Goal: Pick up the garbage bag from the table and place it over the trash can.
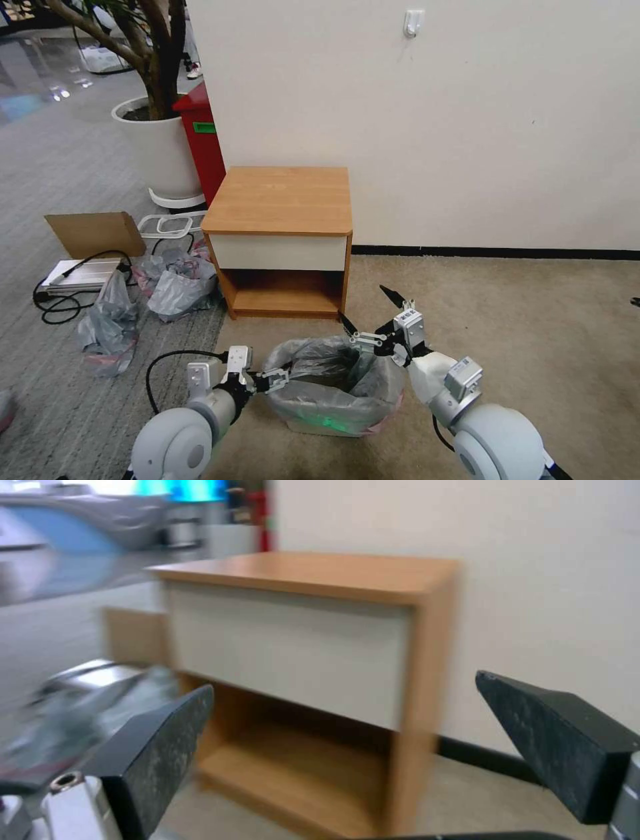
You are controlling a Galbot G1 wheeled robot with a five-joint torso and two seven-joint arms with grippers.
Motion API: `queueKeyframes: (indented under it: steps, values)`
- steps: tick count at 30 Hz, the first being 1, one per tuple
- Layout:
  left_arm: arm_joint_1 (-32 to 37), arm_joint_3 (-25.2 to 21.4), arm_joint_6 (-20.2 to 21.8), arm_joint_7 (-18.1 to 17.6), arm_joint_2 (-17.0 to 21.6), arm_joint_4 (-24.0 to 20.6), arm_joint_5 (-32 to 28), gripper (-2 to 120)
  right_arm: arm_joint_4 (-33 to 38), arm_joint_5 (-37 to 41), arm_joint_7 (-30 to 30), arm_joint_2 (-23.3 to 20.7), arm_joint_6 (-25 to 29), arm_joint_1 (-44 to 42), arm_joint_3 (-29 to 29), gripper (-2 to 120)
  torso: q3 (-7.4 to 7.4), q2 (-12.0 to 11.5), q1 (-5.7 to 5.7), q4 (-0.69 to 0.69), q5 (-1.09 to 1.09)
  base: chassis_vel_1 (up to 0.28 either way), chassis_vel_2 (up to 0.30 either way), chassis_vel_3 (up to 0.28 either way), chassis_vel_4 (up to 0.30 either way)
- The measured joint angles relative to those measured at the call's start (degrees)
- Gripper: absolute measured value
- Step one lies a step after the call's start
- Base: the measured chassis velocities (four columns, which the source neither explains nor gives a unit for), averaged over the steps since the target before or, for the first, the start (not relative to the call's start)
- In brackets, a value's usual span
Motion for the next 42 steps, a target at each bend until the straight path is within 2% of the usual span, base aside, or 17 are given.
queueKeyframes:
  steps: [1,2,3,5,6,8,10,11,12,14,19,42]
  values:
    - [0.20,-0.63,-5.03,1.79,0.25,0.96,5.74,100,-0.74,-0.50,4.57,2.32,0.43,-1.25,-0.34,100,0.00,0.00,0.00,0.01,-0.03,0.000,0.000,0.000,0.000]
    - [0.20,-0.63,-5.03,1.79,0.25,0.96,5.74,100,-0.74,-0.50,4.57,2.32,0.43,-1.25,-0.34,100,0.00,0.00,0.00,0.01,-0.03,0.000,0.000,0.000,0.000]
    - [0.37,-1.27,-8.34,2.95,0.63,1.41,8.58,100,-1.25,-0.73,7.71,4.25,0.64,-2.49,-0.49,100,0.00,0.00,0.00,0.00,0.00,0.000,0.000,0.000,0.000]
    - [1.01,-2.38,-16.65,5.79,1.93,3.07,10.58,100,-2.43,-1.77,11.72,8.23,2.40,-5.44,0.47,100,0.00,0.00,0.00,-0.01,0.00,0.000,0.000,0.000,0.000]
    - [1.01,-2.38,-16.65,5.79,1.93,3.07,10.58,100,-2.43,-1.77,11.72,8.23,2.40,-5.44,0.47,100,0.00,0.00,0.00,-0.01,0.00,0.000,0.000,0.000,0.000]
    - [1.18,-3.11,-25.23,9.19,2.45,5.78,12.01,97,-3.56,-3.71,12.25,10.53,4.66,-7.15,2.22,100,0.00,0.00,0.01,-0.01,-0.01,0.000,0.000,0.000,0.000]
    - [1.54,-3.29,-32.16,9.79,2.40,8.45,16.04,94,-4.68,-6.19,11.96,13.06,8.04,-9.01,4.82,100,0.00,-0.01,0.00,-0.01,-0.02,0.000,0.000,0.000,0.000]
    - [1.54,-3.29,-32.16,9.79,2.40,8.45,16.04,94,-4.68,-6.19,11.96,13.06,8.04,-9.01,4.82,100,0.00,-0.01,0.00,-0.01,-0.02,0.000,0.000,0.000,0.000]
    - [2.10,-2.87,-33.95,8.48,2.26,8.89,16.83,97,-4.82,-6.67,11.59,13.89,9.13,-9.78,5.78,100,0.00,-0.01,0.00,-0.01,-0.02,0.000,0.000,0.000,0.000]
    - [3.25,-2.40,-35.22,7.22,1.61,8.96,16.99,100,-5.38,-6.94,11.21,14.92,10.60,-10.53,7.05,100,0.00,0.00,0.01,0.00,-0.01,0.000,0.000,0.000,0.000]
    - [3.74,-2.90,-36.70,6.97,0.65,9.13,17.48,100,-6.08,-7.15,10.16,15.76,12.00,-11.01,8.56,100,0.00,-0.01,0.00,-0.01,0.00,0.000,0.000,0.000,0.000]
    - [3.74,-3.31,-36.22,7.10,0.60,8.69,16.82,100,-5.86,-7.10,9.04,15.75,12.05,-11.00,8.99,100,0.00,-0.01,0.00,0.00,0.00,0.000,0.000,0.000,0.000]
